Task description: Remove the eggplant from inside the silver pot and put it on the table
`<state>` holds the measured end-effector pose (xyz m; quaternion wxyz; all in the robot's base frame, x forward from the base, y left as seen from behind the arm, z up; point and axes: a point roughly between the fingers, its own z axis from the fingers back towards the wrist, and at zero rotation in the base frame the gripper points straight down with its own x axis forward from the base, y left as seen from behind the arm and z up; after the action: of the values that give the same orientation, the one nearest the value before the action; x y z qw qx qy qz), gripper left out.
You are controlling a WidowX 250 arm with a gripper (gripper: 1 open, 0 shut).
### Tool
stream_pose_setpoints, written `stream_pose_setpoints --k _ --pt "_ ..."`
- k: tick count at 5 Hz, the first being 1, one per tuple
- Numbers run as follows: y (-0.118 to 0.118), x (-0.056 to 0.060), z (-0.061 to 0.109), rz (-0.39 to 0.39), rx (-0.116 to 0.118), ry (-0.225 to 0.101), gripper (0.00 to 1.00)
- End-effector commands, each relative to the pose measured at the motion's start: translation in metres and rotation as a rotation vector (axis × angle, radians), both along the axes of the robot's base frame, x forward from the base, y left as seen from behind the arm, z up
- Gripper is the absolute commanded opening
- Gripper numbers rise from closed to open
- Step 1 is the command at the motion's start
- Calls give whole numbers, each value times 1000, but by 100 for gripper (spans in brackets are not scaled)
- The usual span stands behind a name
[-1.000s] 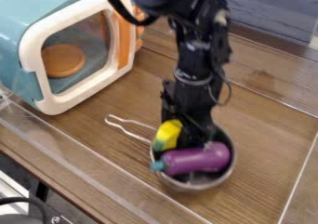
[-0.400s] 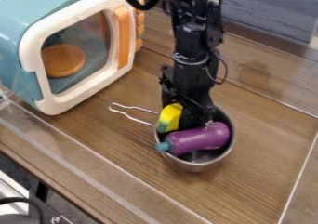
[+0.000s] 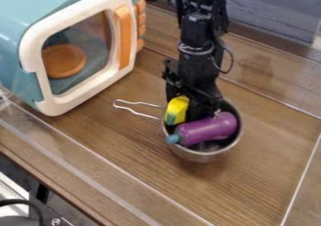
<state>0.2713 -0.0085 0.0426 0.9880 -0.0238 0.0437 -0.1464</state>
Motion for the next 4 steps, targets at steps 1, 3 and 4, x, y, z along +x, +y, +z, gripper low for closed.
stream_pose_setpoints --k 1,3,4 --pt "11 8 18 14 -4 -45 0" --pt "25 7 24 57 -12 -40 0" --pt "23 8 29 108 -12 -39 0"
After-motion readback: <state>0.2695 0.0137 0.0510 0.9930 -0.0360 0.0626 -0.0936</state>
